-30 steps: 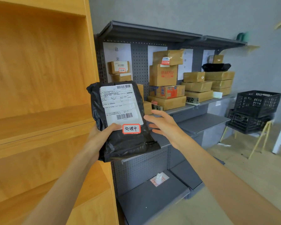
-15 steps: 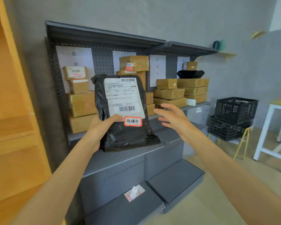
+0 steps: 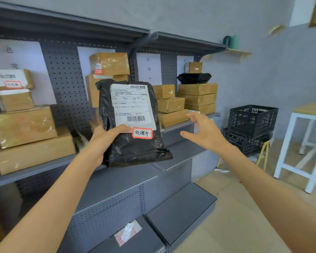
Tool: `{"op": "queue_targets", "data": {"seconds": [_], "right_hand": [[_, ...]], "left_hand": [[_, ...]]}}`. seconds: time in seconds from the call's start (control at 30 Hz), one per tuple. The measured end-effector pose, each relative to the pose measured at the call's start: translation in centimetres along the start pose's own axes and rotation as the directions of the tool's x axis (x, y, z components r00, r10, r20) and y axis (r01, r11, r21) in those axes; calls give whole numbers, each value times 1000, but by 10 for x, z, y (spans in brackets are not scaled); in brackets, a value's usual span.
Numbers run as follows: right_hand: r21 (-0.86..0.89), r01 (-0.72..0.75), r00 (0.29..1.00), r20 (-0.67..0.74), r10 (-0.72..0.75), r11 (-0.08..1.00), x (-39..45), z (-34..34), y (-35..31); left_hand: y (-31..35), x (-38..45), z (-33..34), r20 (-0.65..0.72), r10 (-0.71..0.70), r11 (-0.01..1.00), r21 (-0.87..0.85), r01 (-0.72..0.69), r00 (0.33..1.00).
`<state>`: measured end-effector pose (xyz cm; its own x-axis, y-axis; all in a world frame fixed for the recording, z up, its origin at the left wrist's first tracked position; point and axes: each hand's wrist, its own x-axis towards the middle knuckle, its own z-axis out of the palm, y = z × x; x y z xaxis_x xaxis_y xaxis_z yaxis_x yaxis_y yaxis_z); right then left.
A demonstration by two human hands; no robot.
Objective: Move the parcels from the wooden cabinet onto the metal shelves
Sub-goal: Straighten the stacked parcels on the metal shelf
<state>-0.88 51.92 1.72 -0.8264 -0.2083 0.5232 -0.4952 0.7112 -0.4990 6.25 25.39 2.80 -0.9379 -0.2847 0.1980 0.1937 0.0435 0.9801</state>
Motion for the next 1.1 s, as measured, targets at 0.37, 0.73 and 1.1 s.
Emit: {"op": "queue_targets", "data": {"seconds": [0.37, 0.73, 1.1], "right_hand": [[-211, 88, 996, 17, -87, 973, 191, -2, 140], [-165, 212, 977, 37, -209, 963, 349, 22, 266], [-44, 445, 892, 107, -438, 895, 519, 46, 341]], "left_hand": [[-11, 205, 119, -68, -57, 994, -94, 50, 996], [-32, 354, 213, -196, -97, 990, -119, 75, 976], [-18, 459, 298, -407, -67, 998, -44, 54, 911]]}}
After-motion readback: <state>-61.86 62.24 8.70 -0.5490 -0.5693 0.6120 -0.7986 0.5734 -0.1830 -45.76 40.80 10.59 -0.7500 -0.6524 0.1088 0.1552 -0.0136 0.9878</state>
